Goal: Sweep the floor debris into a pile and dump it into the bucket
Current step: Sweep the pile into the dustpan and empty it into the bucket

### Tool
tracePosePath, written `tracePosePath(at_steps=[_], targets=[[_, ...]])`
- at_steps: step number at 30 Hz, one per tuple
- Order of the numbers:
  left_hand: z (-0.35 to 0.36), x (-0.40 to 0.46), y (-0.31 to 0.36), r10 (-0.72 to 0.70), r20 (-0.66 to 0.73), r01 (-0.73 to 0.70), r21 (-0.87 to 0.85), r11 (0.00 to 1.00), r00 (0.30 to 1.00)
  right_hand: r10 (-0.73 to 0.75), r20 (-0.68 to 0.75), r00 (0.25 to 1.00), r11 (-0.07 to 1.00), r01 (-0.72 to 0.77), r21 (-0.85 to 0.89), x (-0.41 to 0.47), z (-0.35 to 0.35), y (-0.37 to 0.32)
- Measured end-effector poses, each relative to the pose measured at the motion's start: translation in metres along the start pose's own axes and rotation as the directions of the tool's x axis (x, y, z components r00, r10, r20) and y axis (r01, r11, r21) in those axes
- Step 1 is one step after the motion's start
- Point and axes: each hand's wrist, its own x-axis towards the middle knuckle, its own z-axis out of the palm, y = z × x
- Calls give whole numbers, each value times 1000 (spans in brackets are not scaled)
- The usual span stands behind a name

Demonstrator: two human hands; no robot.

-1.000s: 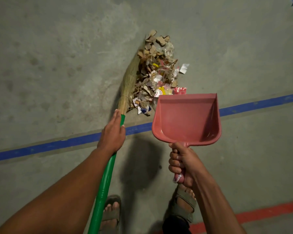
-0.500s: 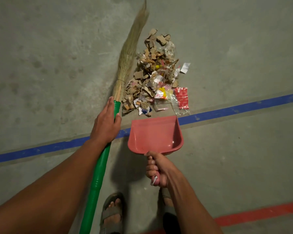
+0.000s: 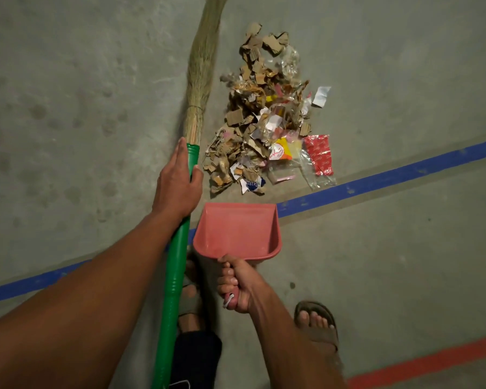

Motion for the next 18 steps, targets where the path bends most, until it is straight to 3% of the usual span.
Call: tracePosePath(at_steps=[11,18], targets=[[-9,76,-49,200,186,-198,-25,980,962,-194,-37,980,956,197,217,80,78,-27],[-9,133,-25,344,264,-351,-22,936,901,-260,-73,963,940,270,211,81,100,-75]])
